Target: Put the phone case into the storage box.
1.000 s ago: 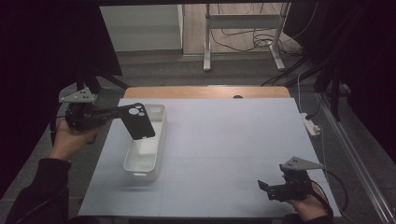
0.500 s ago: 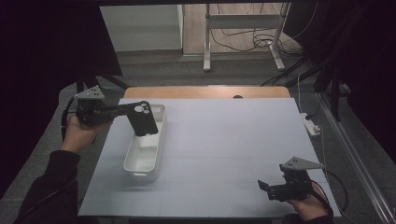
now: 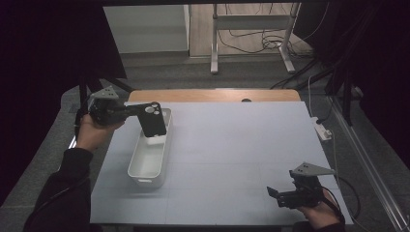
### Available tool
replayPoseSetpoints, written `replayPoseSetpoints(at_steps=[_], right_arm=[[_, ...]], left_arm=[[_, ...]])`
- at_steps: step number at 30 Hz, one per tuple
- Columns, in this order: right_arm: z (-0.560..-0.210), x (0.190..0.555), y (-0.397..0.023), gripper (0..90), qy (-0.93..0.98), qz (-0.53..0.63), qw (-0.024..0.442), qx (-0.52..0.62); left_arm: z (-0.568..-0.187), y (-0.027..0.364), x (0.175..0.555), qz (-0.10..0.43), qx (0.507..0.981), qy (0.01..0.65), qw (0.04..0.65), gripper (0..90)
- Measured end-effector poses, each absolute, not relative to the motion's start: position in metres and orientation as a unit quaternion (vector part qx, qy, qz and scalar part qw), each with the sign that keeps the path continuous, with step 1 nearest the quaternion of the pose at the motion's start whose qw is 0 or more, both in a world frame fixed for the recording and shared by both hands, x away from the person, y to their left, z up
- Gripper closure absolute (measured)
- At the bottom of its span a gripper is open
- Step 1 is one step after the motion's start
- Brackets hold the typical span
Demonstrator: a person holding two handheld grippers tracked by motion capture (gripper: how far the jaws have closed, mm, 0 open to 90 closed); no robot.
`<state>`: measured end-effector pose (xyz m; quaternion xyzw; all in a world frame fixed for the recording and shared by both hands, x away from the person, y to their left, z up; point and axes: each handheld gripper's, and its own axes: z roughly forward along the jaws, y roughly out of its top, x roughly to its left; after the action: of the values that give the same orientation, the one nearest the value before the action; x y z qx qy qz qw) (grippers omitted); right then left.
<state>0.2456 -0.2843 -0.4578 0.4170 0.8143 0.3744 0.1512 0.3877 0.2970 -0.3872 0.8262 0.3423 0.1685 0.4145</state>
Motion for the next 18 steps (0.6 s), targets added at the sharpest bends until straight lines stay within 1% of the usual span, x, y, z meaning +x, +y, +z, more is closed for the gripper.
replayPoseSetpoints(at_steps=[18], right_arm=[[-0.458, 0.246, -0.284, 0.0, 0.816, 0.374, 0.146, 0.415]], left_arm=[[-0.406, 0.293, 0.420, 0.171, 0.828, 0.346, 0.406, 82.0]])
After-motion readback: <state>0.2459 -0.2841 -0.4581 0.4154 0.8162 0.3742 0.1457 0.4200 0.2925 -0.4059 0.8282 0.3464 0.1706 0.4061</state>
